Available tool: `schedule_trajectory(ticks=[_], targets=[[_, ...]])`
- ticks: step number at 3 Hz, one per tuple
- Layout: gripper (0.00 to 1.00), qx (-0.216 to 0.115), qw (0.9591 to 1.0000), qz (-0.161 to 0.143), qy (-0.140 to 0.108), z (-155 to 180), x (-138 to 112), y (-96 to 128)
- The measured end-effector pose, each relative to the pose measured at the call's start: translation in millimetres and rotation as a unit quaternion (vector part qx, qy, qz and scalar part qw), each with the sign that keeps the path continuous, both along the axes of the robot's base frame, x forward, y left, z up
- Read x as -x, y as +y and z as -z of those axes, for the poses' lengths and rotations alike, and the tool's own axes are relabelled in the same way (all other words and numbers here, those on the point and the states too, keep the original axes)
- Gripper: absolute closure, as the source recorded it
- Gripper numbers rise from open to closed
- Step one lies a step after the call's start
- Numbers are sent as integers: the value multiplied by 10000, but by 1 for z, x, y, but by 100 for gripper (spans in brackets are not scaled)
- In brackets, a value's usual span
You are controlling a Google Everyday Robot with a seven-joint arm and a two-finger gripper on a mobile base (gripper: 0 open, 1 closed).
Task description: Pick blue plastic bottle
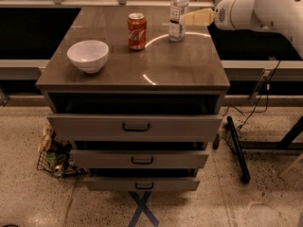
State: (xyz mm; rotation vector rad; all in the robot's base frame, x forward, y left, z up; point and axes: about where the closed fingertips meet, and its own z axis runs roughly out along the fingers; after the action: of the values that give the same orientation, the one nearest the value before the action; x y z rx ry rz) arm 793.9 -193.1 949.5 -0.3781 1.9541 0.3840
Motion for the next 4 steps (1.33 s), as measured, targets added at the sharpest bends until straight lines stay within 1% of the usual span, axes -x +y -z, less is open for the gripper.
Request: schedule_trajectory(ticks=[1,2,3,4], targets=[[0,-530,9982,17,-279,0,-38,32],[0,-758,9963,49,-406,11,-69,57],[0,-743,9961,82,-468,30,-94,76],[26,-725,9946,79,-738,43,-125,94]])
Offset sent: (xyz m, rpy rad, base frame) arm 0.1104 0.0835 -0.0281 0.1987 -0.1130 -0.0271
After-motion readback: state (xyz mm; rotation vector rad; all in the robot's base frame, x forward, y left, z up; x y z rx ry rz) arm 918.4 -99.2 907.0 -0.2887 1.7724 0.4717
